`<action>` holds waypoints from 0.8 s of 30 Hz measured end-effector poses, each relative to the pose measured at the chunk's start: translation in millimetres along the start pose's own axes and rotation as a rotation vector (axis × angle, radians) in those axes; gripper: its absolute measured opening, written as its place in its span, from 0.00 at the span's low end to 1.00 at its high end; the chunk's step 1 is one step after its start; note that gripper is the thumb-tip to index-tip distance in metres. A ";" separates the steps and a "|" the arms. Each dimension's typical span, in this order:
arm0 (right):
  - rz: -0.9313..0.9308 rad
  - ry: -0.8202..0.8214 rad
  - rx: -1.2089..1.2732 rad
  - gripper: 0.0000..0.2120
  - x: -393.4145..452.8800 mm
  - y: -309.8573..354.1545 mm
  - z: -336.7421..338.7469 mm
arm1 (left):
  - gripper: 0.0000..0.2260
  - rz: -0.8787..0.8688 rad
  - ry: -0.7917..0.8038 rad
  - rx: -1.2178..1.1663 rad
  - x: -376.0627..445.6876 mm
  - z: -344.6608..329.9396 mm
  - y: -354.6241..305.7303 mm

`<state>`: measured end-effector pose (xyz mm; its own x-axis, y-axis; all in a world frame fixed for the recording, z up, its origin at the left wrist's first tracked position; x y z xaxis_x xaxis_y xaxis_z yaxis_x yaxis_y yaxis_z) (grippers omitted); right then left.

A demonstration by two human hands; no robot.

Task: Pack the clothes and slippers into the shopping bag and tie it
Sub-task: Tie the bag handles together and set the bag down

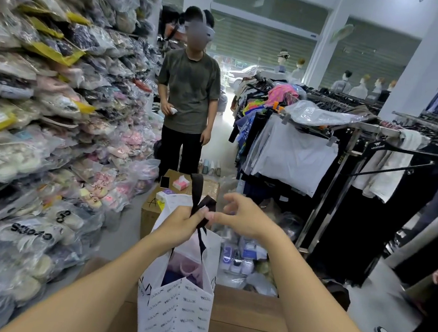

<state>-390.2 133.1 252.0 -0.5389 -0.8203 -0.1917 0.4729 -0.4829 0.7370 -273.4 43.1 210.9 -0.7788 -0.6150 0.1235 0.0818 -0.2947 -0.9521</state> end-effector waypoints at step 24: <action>-0.299 0.097 0.746 0.13 39.6 -23.1 -70.8 | 0.24 -0.363 -0.050 0.332 -11.8 8.9 -14.4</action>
<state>-373.1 90.0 181.5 -0.4903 -0.7282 -0.4789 -0.2893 -0.3824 0.8776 -259.9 48.1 225.6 -0.7634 -0.4617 0.4517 0.0111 -0.7086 -0.7055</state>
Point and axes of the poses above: each hand's wrist, its own x-axis towards the middle knuckle, its own z-axis out of the back of the hand, y = z × x, the point moved 7 cm from there along x, towards the middle knuckle, and after that the axes turned 6 degrees about -z, right-handed, at the moved point
